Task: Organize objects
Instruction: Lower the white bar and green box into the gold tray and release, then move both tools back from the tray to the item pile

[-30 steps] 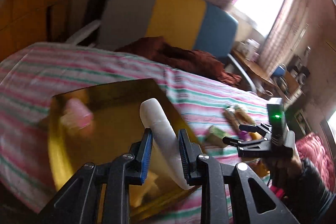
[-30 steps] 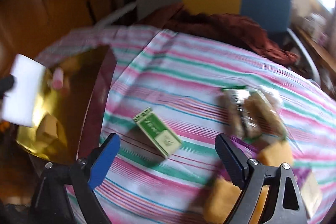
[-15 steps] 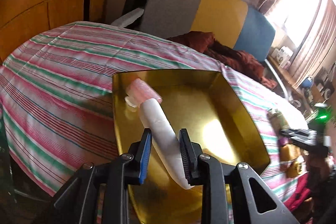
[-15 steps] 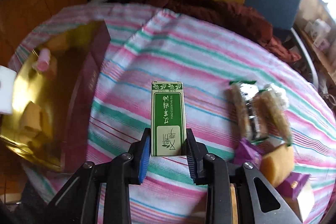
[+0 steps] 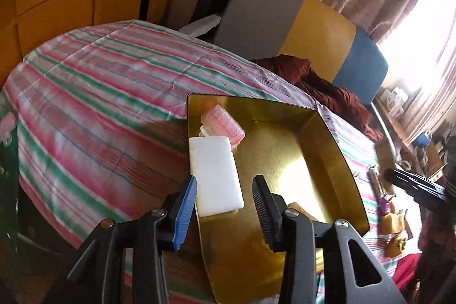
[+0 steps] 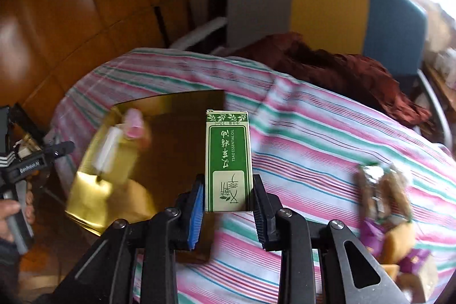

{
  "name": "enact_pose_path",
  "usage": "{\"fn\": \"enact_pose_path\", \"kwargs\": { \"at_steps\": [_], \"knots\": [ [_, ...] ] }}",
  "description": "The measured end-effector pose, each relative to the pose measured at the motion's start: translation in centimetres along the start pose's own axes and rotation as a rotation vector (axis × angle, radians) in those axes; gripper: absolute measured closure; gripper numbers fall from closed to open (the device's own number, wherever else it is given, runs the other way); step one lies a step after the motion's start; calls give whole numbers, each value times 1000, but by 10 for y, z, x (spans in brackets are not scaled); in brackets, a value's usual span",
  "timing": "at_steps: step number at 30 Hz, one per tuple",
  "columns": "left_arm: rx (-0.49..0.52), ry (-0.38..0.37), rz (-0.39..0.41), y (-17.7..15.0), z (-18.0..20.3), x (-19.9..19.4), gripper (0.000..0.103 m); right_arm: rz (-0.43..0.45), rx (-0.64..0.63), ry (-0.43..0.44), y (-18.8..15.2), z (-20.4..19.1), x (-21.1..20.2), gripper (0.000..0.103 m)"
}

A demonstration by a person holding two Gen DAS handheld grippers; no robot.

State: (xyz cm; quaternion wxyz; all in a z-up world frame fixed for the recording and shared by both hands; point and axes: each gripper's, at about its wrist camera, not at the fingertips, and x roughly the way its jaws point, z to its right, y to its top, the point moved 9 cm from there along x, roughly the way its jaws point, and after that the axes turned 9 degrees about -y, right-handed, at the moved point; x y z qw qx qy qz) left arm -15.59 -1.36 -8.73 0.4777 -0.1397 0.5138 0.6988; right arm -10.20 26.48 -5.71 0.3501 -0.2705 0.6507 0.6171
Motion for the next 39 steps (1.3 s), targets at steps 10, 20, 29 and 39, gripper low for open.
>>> {"fn": "enact_pose_path", "kwargs": {
  "at_steps": [10,20,29,39],
  "knots": [
    [-40,-44,13,-23,-2,-23,62,-96,52,173,26,-99,54,67],
    [14,55,49,-29,5,-27,61,-66,23,153,4,-107,36,34],
    [72,99,27,-43,32,-19,59,71,-51,-27,-21,-83,2,10],
    [178,106,3,-58,64,-15,59,162,-47,-123,-40,-63,-25,4]
  ]
}}
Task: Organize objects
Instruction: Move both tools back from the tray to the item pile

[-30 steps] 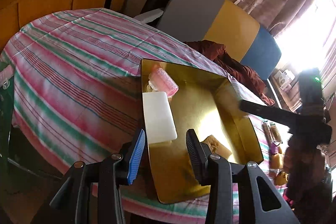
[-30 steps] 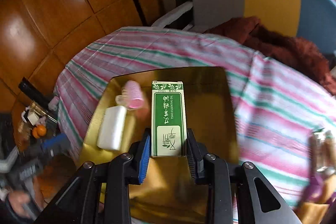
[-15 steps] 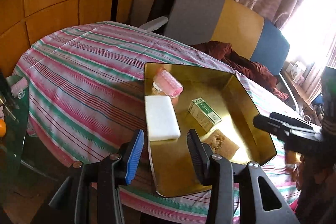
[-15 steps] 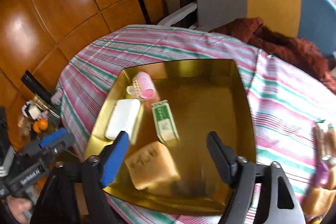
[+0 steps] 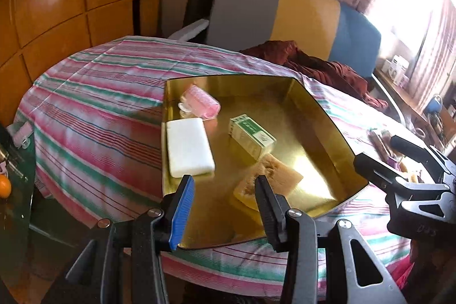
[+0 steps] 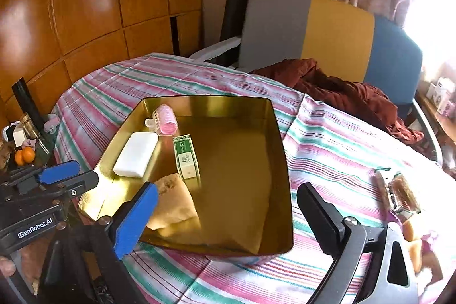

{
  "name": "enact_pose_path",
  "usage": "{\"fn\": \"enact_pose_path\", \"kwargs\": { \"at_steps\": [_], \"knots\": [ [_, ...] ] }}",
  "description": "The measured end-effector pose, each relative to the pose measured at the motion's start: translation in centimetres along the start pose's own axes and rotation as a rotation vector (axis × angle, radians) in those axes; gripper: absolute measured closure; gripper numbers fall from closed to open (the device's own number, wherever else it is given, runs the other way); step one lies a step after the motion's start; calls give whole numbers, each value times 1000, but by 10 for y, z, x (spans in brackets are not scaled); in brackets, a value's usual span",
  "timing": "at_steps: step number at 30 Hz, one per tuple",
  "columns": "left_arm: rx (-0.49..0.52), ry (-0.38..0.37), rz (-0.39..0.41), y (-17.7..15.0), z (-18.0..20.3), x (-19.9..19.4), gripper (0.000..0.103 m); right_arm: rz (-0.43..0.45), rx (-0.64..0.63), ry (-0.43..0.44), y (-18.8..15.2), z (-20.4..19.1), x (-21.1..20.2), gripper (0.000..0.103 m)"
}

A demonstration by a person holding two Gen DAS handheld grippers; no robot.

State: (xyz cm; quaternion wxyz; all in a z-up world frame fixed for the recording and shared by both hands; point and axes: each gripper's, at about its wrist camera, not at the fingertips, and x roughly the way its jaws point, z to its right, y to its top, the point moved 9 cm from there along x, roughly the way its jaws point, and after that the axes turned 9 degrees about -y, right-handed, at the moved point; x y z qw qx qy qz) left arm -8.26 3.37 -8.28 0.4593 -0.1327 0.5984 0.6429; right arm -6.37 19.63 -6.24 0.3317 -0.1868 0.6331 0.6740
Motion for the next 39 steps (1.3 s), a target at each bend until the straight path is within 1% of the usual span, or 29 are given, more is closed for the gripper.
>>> {"fn": "enact_pose_path", "kwargs": {
  "at_steps": [4,14,22,25,28,32,36,39],
  "knots": [
    [35,-19,-18,-5,14,3,59,7,13,-21,-7,11,-6,4],
    [130,-18,-37,-8,42,9,59,-2,65,-60,-19,41,-10,2],
    [194,-63,-65,-10,72,18,59,-7,100,-97,-25,68,-10,0],
    [220,-87,-75,-11,85,22,59,-14,130,-116,-30,86,-11,0],
    [252,-121,-88,-11,101,27,59,-16,177,-143,-35,112,-15,0],
    [296,-175,-105,-12,127,33,59,-10,263,-213,-44,163,-29,0],
    [353,-243,-125,-17,160,39,59,-13,377,-333,-63,235,-58,0],
    [393,-302,-152,-24,187,44,59,-30,449,-409,-79,280,-77,0]
  ]
}}
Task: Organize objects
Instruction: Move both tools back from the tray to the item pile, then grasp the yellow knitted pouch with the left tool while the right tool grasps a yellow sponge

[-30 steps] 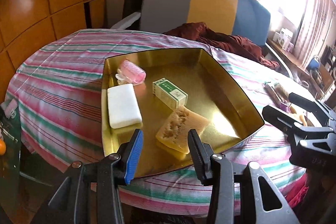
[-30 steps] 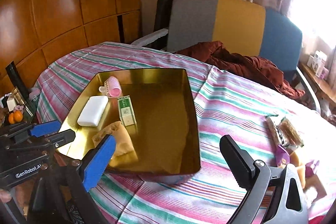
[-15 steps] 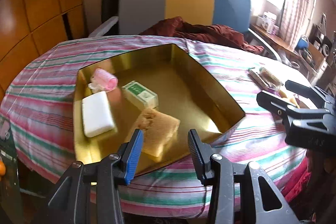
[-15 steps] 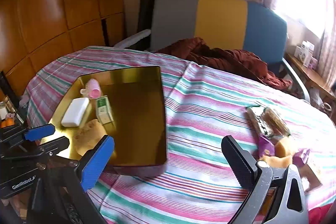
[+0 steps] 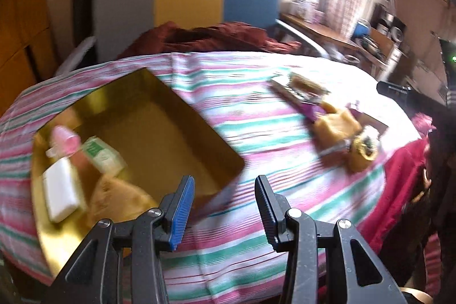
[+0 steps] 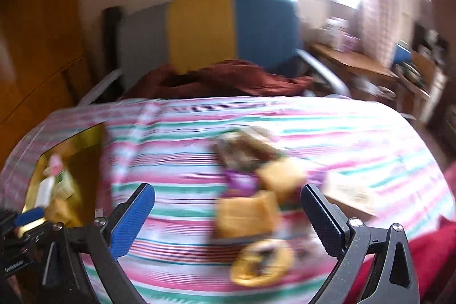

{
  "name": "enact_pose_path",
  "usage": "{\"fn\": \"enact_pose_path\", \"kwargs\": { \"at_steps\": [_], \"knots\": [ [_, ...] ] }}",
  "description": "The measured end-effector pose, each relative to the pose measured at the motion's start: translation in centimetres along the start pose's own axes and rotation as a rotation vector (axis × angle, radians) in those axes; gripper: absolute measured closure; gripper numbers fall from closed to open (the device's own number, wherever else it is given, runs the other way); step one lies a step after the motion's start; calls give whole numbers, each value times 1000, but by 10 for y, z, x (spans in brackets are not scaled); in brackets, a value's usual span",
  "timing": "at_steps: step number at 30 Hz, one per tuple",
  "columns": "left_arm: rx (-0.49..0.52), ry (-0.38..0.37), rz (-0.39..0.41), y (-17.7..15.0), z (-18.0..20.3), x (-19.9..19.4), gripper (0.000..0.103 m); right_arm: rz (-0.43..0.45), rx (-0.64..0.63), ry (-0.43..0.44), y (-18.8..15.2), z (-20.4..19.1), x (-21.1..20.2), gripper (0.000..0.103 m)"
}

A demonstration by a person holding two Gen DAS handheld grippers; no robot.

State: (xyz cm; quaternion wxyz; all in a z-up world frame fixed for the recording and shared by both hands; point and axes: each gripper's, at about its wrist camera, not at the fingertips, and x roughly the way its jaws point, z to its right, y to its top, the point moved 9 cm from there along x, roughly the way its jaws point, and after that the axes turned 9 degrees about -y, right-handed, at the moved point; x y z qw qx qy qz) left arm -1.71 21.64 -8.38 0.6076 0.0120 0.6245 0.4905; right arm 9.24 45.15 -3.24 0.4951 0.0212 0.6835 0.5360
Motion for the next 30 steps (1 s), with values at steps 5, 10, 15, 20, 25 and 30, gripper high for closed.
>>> {"fn": "enact_pose_path", "kwargs": {
  "at_steps": [5,10,15,20,25,30],
  "knots": [
    [64,-111,-41,6,43,21,59,-24,105,-130,0,78,0,0],
    [151,-240,-96,9,94,42,59,-45,222,-169,-8,129,1,0],
    [200,-339,-153,10,140,65,59,-52,214,-171,-13,135,0,0],
    [219,-396,-212,7,176,89,58,-59,210,-159,-19,137,3,0],
    [198,-436,-269,7,197,114,56,-73,214,-155,-26,146,6,0],
    [168,-451,-315,4,209,137,56,-104,189,-150,-32,153,12,0]
  ]
}}
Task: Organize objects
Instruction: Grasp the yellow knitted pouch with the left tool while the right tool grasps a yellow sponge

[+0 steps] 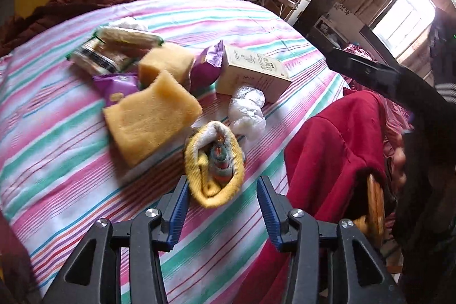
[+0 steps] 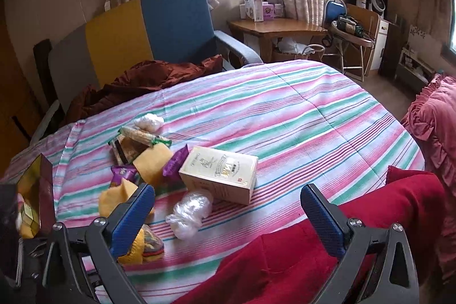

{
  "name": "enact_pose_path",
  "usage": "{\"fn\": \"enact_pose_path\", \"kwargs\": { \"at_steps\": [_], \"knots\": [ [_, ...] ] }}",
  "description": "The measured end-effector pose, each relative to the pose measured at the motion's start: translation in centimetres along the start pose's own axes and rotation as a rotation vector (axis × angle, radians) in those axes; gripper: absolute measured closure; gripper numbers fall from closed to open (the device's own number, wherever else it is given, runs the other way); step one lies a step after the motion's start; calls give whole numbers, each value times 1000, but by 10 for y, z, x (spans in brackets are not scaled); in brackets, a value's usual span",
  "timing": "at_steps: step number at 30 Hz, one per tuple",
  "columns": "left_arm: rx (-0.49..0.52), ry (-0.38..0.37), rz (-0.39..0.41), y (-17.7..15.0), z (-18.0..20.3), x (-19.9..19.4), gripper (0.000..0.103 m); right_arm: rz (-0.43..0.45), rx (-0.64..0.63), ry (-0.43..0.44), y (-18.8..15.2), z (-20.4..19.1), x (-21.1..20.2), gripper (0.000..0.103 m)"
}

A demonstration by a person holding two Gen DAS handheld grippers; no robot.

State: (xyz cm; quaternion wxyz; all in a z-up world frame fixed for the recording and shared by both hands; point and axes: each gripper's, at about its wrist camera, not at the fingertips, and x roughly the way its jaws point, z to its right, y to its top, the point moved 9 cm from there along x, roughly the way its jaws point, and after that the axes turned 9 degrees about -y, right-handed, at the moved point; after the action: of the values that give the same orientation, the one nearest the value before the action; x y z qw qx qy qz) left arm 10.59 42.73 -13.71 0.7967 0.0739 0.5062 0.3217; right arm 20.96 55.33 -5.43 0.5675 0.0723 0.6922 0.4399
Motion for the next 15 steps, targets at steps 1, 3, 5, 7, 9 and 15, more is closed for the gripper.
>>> {"fn": "enact_pose_path", "kwargs": {
  "at_steps": [1,3,5,7,9,15],
  "knots": [
    [-3,2,-4,1,-1,5,56,-4,-5,0,-1,1,1,0],
    [-12,4,-9,3,-6,12,56,-15,-7,3,-3,3,4,0],
    [-26,-5,-13,2,-11,16,59,-26,-9,8,-4,3,7,0],
    [-17,-14,12,3,-13,15,69,-36,-22,13,-5,0,10,0],
    [-5,-19,27,2,-16,10,74,-38,-42,18,-5,-5,12,0],
    [15,-30,53,-11,-25,-14,79,-42,-77,44,0,-23,12,0]
  ]
}}
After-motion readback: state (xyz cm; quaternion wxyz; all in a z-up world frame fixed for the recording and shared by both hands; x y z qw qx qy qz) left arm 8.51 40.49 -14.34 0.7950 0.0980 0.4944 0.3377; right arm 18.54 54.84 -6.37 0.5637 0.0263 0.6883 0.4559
